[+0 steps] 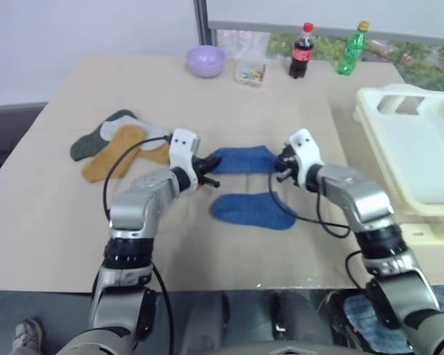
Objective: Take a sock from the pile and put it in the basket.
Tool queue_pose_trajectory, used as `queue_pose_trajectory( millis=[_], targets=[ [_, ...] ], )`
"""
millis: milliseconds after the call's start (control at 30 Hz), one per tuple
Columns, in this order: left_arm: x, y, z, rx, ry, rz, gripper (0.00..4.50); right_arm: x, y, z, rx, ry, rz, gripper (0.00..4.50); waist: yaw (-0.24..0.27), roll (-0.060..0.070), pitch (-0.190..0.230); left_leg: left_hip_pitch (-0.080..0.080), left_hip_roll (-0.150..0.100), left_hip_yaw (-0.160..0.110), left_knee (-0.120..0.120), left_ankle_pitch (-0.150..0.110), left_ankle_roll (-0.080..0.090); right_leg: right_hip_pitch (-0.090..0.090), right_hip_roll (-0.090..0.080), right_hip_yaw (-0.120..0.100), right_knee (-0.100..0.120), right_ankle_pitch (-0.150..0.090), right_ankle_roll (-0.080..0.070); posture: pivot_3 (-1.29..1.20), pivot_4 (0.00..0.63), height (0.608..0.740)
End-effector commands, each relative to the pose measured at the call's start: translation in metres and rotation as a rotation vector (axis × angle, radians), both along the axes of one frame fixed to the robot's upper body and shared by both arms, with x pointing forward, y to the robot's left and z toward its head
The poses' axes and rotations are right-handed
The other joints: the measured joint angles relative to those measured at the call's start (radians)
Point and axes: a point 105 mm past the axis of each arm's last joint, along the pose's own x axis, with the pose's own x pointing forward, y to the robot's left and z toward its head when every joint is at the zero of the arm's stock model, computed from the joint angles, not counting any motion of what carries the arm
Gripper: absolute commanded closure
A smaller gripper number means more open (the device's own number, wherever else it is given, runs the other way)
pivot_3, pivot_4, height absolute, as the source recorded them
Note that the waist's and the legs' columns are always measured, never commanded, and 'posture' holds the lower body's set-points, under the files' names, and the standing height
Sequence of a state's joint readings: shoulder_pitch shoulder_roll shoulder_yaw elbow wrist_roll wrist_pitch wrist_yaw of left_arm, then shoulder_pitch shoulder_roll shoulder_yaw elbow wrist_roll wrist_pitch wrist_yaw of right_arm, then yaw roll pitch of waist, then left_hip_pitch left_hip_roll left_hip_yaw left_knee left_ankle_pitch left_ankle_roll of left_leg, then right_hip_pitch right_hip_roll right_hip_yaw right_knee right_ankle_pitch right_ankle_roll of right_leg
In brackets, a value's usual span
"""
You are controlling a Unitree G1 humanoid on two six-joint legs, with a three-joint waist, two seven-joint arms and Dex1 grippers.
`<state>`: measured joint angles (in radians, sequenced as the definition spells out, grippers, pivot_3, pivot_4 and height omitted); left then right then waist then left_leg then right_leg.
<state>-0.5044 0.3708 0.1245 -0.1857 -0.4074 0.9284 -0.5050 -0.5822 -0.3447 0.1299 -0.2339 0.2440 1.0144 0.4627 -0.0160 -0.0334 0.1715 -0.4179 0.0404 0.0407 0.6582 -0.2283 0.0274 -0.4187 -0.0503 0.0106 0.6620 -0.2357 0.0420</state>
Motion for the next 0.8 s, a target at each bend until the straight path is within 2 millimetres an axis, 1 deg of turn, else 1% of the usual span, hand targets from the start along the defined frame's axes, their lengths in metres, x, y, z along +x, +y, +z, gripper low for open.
queue_pose_trajectory(
  millis=[33,100,167,300,367,433,500,567,800],
  targets=[
    [-0.034,0.005,0.013,-0.002,-0.055,-0.08,4.5,-0.034,-0.007,0.021,0.044,-0.033,0.018,4.46,-0.004,0.0,0.0,0.0,0.0,0.0,-0.001,0.0,0.0,0.0,0.0,0.0,0.0,0.0,0.0,0.0,0.15,0.74],
    [-0.047,0.01,0.009,-0.001,-0.036,-0.094,4.5,-0.051,-0.012,0.019,0.032,-0.034,0.009,4.46,-0.002,0.0,0.0,0.003,0.001,0.0,-0.005,0.0,0.0,0.0,0.0,0.001,-0.001,0.0,0.0,0.0,0.15,0.74],
    [-0.054,0.01,0.004,0.014,-0.021,-0.113,4.5,-0.061,-0.014,0.014,0.033,-0.02,-0.006,4.46,0.001,0.0,0.0,0.002,0.001,0.0,-0.005,0.0,0.0,0.0,0.0,0.0,-0.001,0.0,-0.001,0.0,0.15,0.74],
    [-0.059,0.007,-0.01,0.075,-0.009,-0.138,4.5,-0.076,-0.014,-0.001,0.041,0.022,-0.033,4.46,0.005,0.0,0.0,0.003,0.0,0.0,-0.003,0.0,0.0,0.002,0.0,0.0,-0.001,-0.001,0.0,0.0,0.15,0.74],
    [-0.058,0.003,-0.015,0.087,-0.004,-0.149,4.5,-0.079,-0.013,-0.004,0.039,0.029,-0.037,4.46,0.005,0.0,0.0,0.003,-0.001,0.001,-0.001,0.0,0.0,0.002,0.0,0.001,-0.002,-0.003,-0.004,0.0,0.15,0.74],
    [-0.06,-0.002,-0.019,0.086,0.012,-0.176,4.5,-0.08,-0.015,-0.007,0.041,0.038,-0.051,4.46,0.004,0.0,0.0,0.003,-0.001,0.002,-0.001,0.0,0.0,0.002,0.0,0.001,-0.002,-0.003,-0.004,0.0,0.15,0.74],
    [-0.062,-0.006,-0.023,0.097,0.027,-0.203,4.5,-0.086,-0.017,-0.009,0.037,0.047,-0.045,4.46,0.004,0.0,0.0,0.003,-0.001,0.001,-0.001,0.0,0.0,0.002,0.0,0.002,-0.002,-0.002,-0.003,0.0,0.15,0.74],
    [-0.063,-0.008,-0.025,0.102,0.035,-0.213,4.5,-0.09,-0.017,-0.012,0.03,0.056,-0.036,4.46,0.004,0.0,0.0,0.002,0.0,0.001,-0.002,0.0,0.0,0.001,0.001,0.001,-0.002,-0.001,-0.001,0.0,0.15,0.74],
    [-0.065,-0.012,-0.034,0.135,0.054,-0.246,4.5,-0.095,-0.017,-0.023,0.006,0.079,-0.028,4.46,0.003,0.0,0.0,0.003,0.0,0.001,-0.003,0.0,0.0,0.001,0.001,0.001,-0.003,-0.001,0.0,0.0,0.15,0.74]
  ],
)
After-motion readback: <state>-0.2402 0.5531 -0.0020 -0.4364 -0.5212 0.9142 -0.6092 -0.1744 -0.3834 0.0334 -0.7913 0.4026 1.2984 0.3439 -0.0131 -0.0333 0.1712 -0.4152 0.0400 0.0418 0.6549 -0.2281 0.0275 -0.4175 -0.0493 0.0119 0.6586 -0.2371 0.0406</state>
